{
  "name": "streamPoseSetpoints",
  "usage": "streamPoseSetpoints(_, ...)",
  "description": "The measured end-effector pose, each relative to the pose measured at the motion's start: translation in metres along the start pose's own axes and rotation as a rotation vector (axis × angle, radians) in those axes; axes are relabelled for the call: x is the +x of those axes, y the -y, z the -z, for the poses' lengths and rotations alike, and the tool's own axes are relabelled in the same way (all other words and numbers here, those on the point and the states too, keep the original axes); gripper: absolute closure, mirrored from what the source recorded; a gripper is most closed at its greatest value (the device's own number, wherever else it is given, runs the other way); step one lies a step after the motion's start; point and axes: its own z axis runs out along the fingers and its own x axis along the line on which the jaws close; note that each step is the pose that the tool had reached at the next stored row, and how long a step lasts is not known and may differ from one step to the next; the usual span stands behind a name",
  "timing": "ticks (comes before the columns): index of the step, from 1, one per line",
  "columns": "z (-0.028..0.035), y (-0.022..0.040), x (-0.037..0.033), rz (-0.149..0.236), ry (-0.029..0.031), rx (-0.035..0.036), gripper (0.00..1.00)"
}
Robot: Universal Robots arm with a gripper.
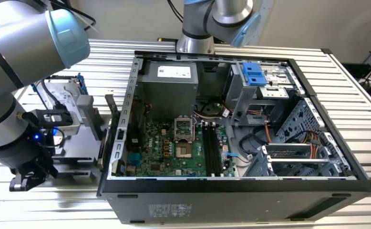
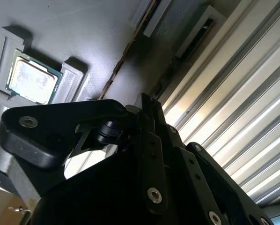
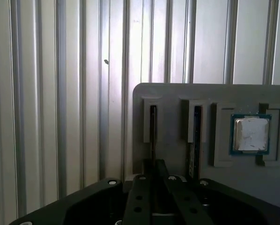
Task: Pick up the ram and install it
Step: 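Pick up the ram and move it above insertion slot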
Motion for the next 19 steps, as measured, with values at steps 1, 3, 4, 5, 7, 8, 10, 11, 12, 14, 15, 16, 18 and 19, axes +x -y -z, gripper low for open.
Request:
streamPoseSetpoints(1,0.0,0.0,0.0,0.001,-0.0001,-0.0002,1.0)
streamPoseSetpoints(3,0.0,0.0,0.0,0.002,0.0,-0.0003,1.0)
streamPoseSetpoints(4,0.0,0.0,0.0,0.002,0.0,-0.0004,1.0)
streamPoseSetpoints(5,0.0,0.0001,0.0001,0.003,0.0,-0.0005,1.0)
streamPoseSetpoints(7,0.0,0.0001,0.0001,0.004,0.0,-0.0006,1.0)
streamPoseSetpoints(8,0.0,0.0001,0.0001,0.004,0.0,-0.0007,1.0)
streamPoseSetpoints(10,0.0,0.0,0.0,0.005,-0.0001,-0.0009,1.0)
streamPoseSetpoints(11,0.0002,0.0,0.0,0.005,-0.0001,-0.0009,1.0)
streamPoseSetpoints(12,0.0006,0.0,0.0,0.005,-0.0001,-0.0009,1.0)
streamPoseSetpoints(14,0.002,0.0,-0.0001,0.006,0.0,-0.0009,1.0)
streamPoseSetpoints(15,0.0031,0.0,-0.0001,0.007,-0.0002,-0.001,1.0)
streamPoseSetpoints(16,0.004,0.0,-0.0002,0.007,0.0,-0.0009,1.0)
streamPoseSetpoints(18,0.0063,-0.0001,-0.0002,0.008,-0.0001,-0.001,1.0)
streamPoseSetpoints(19,0.0076,-0.0001,-0.0003,0.008,-0.0001,-0.001,1.0)
